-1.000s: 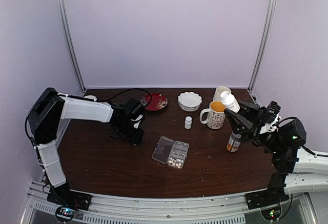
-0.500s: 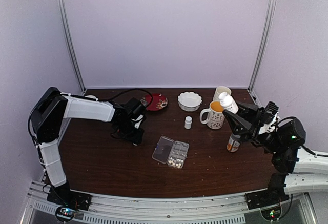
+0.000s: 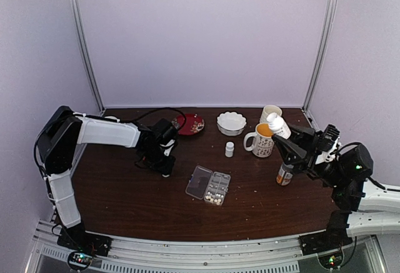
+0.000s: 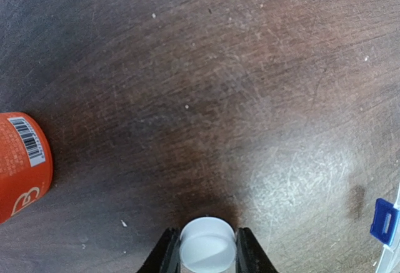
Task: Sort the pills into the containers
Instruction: Pick up the lid of the pill bottle from the compartment of the pill container, then close the lid of the pill bottle.
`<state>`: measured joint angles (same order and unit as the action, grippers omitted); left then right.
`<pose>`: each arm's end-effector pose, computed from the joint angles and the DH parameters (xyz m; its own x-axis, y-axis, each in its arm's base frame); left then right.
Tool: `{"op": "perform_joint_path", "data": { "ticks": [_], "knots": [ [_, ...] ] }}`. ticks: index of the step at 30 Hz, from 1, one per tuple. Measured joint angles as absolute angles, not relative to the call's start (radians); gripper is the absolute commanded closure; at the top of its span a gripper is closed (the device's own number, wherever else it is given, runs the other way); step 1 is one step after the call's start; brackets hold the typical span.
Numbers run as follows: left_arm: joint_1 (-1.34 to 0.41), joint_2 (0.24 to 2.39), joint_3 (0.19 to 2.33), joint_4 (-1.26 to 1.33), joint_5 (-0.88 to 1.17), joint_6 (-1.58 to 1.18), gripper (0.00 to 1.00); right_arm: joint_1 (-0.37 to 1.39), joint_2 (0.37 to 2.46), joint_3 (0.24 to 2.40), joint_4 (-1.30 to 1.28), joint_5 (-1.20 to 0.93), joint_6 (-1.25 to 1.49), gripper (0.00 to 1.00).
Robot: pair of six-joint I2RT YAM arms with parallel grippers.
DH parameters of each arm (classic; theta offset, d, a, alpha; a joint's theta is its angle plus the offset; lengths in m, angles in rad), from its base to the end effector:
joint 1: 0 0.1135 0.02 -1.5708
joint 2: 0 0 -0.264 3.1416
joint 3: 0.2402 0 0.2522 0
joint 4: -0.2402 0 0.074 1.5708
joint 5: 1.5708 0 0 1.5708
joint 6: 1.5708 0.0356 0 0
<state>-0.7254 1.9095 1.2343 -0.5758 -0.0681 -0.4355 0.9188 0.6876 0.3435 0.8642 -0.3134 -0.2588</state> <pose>0.2791 -0.2442 0.1523 -0.9165 0.2501 -0.3123 0.2860 0.9554 -0.0741 0.0886 0.1342 0.3085 0.5266 0.2886 -0.7997 -0.8107 0.4535 -0.3702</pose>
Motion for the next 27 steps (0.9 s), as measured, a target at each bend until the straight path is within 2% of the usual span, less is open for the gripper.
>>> {"op": "perform_joint_path", "data": {
  "ticks": [6,11,18,27],
  "knots": [
    [-0.725,1.892,1.238,-0.613,-0.065,-0.434,0.76,0.919,0.695,0.344,0.865,-0.313,-0.259,1.0],
    [-0.725,1.765,1.285,-0.68,0.01,-0.431,0.75,0.919,0.743,0.355,0.86,-0.318,-0.261,1.0],
    [-0.725,1.512,1.444,-0.641,0.259,-0.47,0.75,0.927,0.854,0.409,0.842,-0.34,-0.264,1.0],
    [-0.727,1.401,1.356,-0.374,0.622,-0.68,0.78,0.972,1.052,0.563,0.841,-0.374,-0.262,1.0]
  ]
}}
